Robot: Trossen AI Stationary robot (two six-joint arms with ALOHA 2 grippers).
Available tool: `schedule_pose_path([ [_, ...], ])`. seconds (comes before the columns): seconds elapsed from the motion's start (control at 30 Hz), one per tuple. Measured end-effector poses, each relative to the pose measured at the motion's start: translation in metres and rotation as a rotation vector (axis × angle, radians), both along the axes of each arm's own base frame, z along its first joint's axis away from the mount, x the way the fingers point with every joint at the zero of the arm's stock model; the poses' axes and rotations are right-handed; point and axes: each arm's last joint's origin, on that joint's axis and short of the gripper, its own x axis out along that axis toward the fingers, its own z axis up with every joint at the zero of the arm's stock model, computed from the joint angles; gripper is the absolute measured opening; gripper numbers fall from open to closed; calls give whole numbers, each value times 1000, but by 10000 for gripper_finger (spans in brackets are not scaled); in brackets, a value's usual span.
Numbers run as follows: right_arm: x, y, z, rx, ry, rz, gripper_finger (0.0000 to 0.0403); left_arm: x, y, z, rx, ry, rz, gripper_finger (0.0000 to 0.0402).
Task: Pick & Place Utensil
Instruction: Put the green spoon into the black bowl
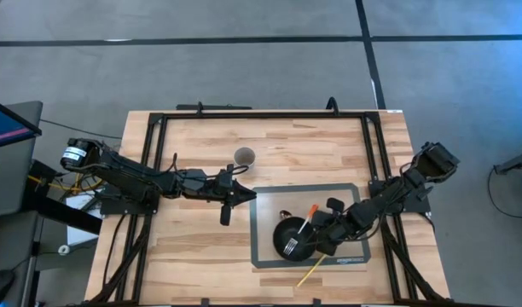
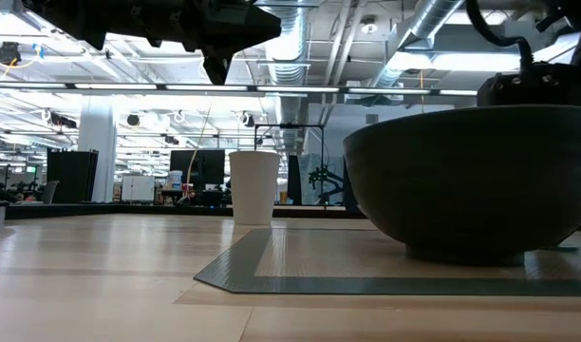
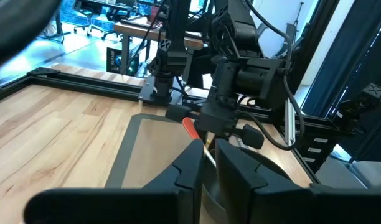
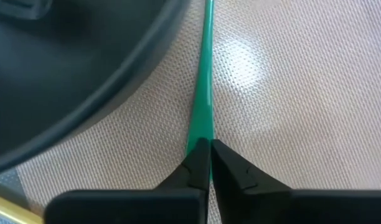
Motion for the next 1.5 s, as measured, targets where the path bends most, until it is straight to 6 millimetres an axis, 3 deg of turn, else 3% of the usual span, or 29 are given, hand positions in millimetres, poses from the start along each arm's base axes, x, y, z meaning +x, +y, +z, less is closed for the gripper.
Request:
schedule_pose_path([
  [0.2, 4, 2, 5, 13, -28, -2, 9, 0, 0, 0, 0, 0, 0, 44],
  [0.6, 28, -11, 6, 33, -161, 23, 106, 0, 0, 0, 0, 0, -2, 44],
  [0.87, 36, -13, 2, -5, -212, 91, 130, 0, 0, 0, -1, 0, -2, 44],
  [1.2, 40, -14, -15, -104, -196, 122, 111, 0, 0, 0, 0, 1, -2, 44],
  [1.5, 39, -15, -13, -83, -191, 114, 11, 0, 0, 0, -1, 0, -2, 44],
])
